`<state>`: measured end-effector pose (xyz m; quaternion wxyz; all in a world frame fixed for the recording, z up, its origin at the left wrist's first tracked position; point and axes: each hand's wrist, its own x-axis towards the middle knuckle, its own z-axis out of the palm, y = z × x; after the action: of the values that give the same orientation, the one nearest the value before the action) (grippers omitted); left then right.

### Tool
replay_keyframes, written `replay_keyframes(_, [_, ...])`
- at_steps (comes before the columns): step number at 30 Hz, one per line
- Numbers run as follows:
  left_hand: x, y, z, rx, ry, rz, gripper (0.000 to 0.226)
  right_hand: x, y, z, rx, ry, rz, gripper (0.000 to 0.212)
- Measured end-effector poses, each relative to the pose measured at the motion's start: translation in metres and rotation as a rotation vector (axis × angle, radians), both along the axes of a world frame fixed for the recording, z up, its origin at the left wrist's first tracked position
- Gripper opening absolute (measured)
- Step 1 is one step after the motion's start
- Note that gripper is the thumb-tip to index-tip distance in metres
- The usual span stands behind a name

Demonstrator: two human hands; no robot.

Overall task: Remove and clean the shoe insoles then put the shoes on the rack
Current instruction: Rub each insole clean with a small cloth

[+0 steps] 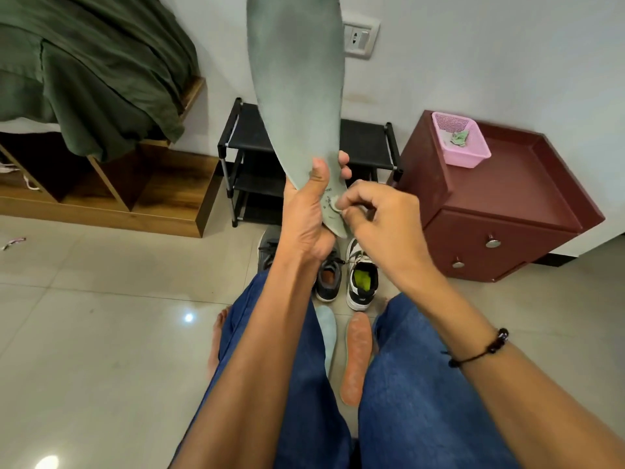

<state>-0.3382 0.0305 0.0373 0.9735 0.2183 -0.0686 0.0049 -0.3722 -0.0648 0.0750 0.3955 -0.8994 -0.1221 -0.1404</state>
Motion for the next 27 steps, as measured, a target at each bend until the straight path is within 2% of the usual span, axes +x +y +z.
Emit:
replay_keyframes(4, [-0.002,0.002,-0.007,-0.081,0.021,0.012,0.055,-0.016,0.012,-0.008,0.150,0.121,-0.026,0.019])
replay_keyframes(7, [-0.004,0.003,-0.007,-0.055,0.090,0.057,0.054,-0.016,0.013,-0.002,0.446,0.307,0.049,0.024])
replay_keyframes(9, [-0.005,0.001,-0.003,-0.012,0.131,0.067,0.061,-0.010,0.006,0.008,0.584,0.335,0.079,0.025])
replay_keyframes(11, [-0.004,0.000,-0.002,0.032,0.134,0.082,0.055,0.001,-0.007,0.017,0.561,0.242,0.048,0.026])
replay_keyframes(13, [-0.002,0.001,-0.004,0.046,0.093,0.082,0.047,0.010,-0.017,0.022,0.351,0.104,-0.029,0.025])
replay_keyframes(16, [0.000,0.003,-0.002,0.027,0.061,0.058,0.050,0.010,-0.016,0.019,0.010,-0.012,-0.053,0.020])
replay_keyframes(18, [0.001,0.002,-0.002,0.006,0.059,0.053,0.050,0.005,-0.006,0.013,-0.095,-0.033,-0.058,0.017])
replay_keyframes(23, [0.001,0.002,-0.001,-0.077,0.081,0.070,0.052,-0.013,0.014,0.004,0.048,0.065,-0.132,0.015])
replay_keyframes(27, [0.001,0.004,-0.002,-0.090,0.102,0.068,0.054,-0.022,0.018,0.004,0.330,0.227,-0.028,0.020])
